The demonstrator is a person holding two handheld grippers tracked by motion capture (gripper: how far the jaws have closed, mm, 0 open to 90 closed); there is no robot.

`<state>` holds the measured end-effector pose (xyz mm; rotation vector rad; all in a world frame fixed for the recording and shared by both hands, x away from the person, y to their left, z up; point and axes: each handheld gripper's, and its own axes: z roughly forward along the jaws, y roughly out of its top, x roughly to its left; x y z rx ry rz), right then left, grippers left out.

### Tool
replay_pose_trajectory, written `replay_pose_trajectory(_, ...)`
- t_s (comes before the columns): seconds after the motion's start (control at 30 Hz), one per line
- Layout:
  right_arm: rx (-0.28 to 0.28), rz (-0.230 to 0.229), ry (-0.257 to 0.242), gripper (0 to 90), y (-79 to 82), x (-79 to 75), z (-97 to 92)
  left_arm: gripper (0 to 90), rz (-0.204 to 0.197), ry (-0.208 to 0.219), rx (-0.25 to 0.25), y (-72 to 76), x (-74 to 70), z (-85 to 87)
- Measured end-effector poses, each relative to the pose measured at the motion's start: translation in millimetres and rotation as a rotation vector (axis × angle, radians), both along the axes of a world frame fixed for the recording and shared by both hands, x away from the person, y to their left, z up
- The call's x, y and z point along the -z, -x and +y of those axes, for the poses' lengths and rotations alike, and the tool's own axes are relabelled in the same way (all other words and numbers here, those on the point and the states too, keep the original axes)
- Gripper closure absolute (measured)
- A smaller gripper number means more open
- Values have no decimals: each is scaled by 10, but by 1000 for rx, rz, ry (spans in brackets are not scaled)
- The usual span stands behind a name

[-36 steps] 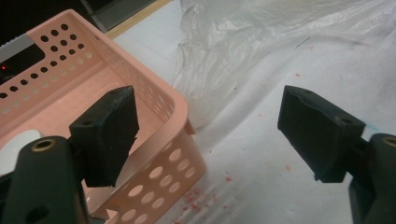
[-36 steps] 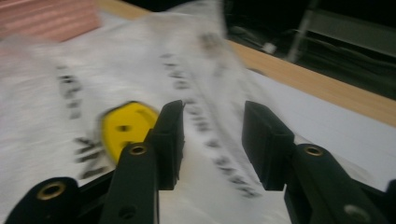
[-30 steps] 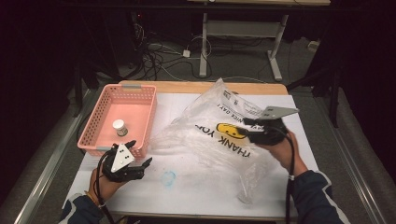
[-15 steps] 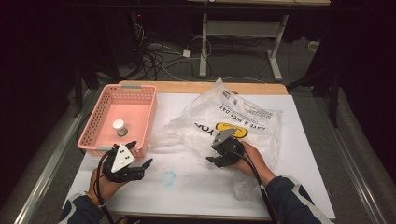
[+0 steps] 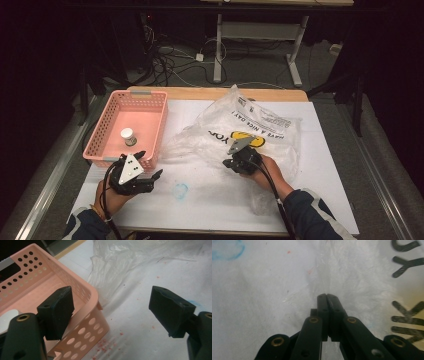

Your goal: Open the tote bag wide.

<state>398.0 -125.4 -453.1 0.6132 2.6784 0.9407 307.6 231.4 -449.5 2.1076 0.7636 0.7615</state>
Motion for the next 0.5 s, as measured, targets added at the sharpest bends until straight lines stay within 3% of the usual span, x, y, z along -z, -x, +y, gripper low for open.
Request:
replay_pose_trajectory(0.07, 5, -13, -14, 900, 2, -36, -14, 201, -4, 3, -1, 0, -9, 2)
replay_pose_trajectory(0.13, 25, -53, -54, 900, 24, -149, -52, 201, -10, 3, -1, -4, -29, 8)
replay_pose_trajectory(0.17, 44, -94, -65, 900, 47, -239, -82, 201, -18, 9, -4, -7, -46, 15)
replay_pose_trajectory(0.27, 62, -132, -83, 900, 57, -328, -121, 201, -39, 17, -18, -16, -114, 56)
replay_pose_trajectory(0.37, 94, -184, -125, 900, 76, -483, -184, 203, -56, 39, -61, -59, -204, 135)
replay_pose_trajectory(0.5, 121, -275, -178, 900, 107, -704, -251, 203, -35, 48, -115, -129, -316, 218)
